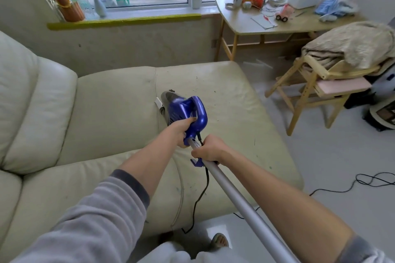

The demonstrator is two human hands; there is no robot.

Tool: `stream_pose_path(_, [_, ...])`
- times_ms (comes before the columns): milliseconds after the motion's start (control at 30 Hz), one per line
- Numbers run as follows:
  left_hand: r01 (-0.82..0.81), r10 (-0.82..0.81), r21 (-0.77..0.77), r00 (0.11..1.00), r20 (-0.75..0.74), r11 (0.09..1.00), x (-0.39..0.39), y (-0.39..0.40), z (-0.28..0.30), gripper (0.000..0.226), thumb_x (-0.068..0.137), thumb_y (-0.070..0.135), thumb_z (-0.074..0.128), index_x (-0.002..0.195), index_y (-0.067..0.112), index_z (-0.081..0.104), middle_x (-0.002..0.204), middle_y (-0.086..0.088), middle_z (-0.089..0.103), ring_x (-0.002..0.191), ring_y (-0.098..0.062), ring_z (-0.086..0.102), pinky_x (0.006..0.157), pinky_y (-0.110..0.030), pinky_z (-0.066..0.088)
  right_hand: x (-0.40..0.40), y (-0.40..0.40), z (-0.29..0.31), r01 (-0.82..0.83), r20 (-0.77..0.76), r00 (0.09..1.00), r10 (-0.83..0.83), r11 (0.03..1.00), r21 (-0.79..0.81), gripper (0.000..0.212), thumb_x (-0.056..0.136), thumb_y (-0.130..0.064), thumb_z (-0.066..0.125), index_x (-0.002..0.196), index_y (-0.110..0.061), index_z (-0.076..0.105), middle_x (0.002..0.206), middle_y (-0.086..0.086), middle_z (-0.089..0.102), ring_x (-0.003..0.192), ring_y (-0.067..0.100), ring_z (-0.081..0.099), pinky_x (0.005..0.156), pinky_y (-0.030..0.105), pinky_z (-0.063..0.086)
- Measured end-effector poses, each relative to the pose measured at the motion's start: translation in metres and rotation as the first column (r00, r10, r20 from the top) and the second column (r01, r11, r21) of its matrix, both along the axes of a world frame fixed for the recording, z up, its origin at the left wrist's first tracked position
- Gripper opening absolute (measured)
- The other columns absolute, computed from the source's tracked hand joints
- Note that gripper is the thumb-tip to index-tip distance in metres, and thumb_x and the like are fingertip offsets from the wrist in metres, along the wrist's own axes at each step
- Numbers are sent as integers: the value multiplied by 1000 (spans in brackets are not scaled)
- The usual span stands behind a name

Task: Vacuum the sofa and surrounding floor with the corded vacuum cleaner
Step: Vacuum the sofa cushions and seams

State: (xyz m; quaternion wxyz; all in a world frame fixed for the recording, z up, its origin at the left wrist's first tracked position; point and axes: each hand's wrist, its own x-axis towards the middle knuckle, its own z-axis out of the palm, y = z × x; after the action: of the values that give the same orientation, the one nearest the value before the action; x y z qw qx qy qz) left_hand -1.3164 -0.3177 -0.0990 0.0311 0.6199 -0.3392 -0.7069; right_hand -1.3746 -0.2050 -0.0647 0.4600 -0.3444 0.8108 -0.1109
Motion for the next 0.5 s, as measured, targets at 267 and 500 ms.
stream_pose_path(267, [-51, 51, -5, 998, 23, 999, 39, -25, 5, 50, 83, 35, 70, 122, 8, 52, 95, -10, 64, 85, -23, 60, 77, -35, 50, 30, -27, 1, -81, 15, 997, 81, 996, -22, 23, 81, -23, 67, 95, -8, 58, 77, 5, 61, 62, 16, 59, 48, 24, 46])
stream_pose_path(500, [-196, 197, -25, 980, 38, 980, 98, -41, 1, 45, 83, 36, 72, 111, 7, 51, 102, -11, 63, 92, -24, 59, 88, -36, 50, 73, -53, 0, -220, 45, 974, 221, 975, -17, 19, 82, -22, 66, 90, -9, 55, 73, 5, 58, 60, 16, 56, 47, 24, 43])
